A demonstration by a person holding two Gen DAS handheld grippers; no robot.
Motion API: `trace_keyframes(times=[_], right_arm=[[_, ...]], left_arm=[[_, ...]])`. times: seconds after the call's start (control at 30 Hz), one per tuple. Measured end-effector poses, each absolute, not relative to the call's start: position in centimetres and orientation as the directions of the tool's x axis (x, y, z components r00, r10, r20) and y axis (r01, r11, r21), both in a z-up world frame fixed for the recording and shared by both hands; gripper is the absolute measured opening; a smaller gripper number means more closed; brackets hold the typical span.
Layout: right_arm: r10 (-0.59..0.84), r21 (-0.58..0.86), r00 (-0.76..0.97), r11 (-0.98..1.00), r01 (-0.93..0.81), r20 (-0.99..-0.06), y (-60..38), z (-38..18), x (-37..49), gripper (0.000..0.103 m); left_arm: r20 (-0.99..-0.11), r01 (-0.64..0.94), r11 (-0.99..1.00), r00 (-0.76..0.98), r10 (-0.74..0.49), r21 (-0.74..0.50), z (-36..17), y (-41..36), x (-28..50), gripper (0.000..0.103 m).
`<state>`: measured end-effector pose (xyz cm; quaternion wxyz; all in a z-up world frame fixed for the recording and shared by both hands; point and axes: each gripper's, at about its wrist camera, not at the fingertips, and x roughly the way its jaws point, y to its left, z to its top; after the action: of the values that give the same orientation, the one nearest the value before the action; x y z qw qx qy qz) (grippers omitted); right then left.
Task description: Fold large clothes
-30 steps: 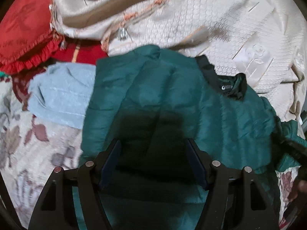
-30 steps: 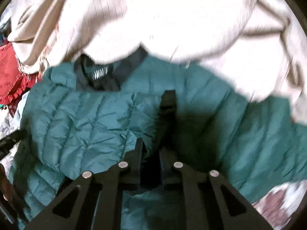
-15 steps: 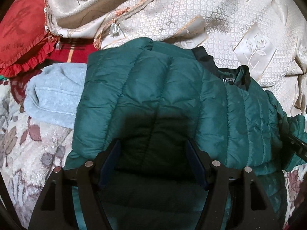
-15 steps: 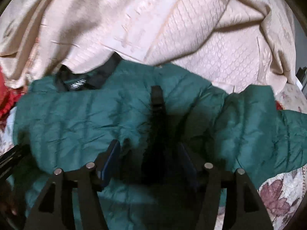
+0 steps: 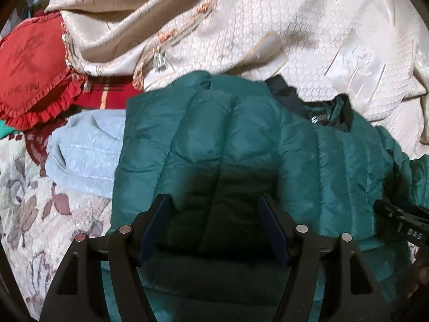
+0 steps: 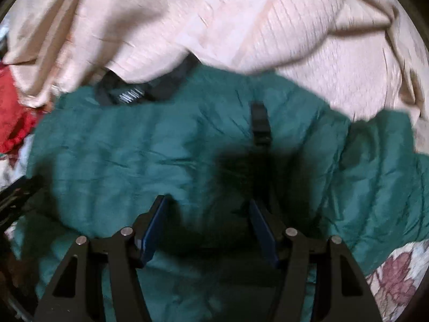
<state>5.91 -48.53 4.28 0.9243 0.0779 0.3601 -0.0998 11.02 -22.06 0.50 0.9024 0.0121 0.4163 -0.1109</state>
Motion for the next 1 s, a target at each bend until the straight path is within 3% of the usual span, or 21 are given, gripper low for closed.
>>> trace_keyframes(times=[0.27,0.4,0.53,0.67,0.83,1.0], right_arm=[[-0.123,0.074,0.725,0.969,0.234,-0.678,-48.2,4.5,4.6,0.067],[-0.098,0.117,0.759,0.967,0.225,-0.644,-47.9,5.2,2.1,0.076],[-0.096,0.102,0.76,0.973,0.209,-0.643,-47.2,5.0,2.2,0.079],[-0.078,0.106,0.727,0.973,0.204,-0.682,-46.6,3.9,2.7,0.079],[-0.073,0.107,0.752,0.976,0.188,-0.655,-46.0,4.6,0.4,0.079],[-0.07,0.11,0.772,0.978,0.179,-0.631,-45.4,5.5,-2.0,0.086]], left_arm=[[-0.765,0.213,0.975,0.619,-0.179,-0.057,-0.2,-22.2,11.3,0.051],[-0.751,0.217,0.975,0.635,-0.18,-0.05,0.2,-22.4,10.3,0.05],[-0.723,0.211,0.977,0.673,-0.154,-0.013,0.8,-22.7,9.1,0.05],[-0.698,0.231,0.973,0.694,-0.178,-0.019,1.8,-22.5,8.0,0.05],[-0.684,0.268,0.963,0.699,-0.209,-0.021,2.8,-23.4,6.5,0.045],[-0.67,0.282,0.959,0.706,-0.227,-0.028,3.9,-24.5,4.6,0.044]])
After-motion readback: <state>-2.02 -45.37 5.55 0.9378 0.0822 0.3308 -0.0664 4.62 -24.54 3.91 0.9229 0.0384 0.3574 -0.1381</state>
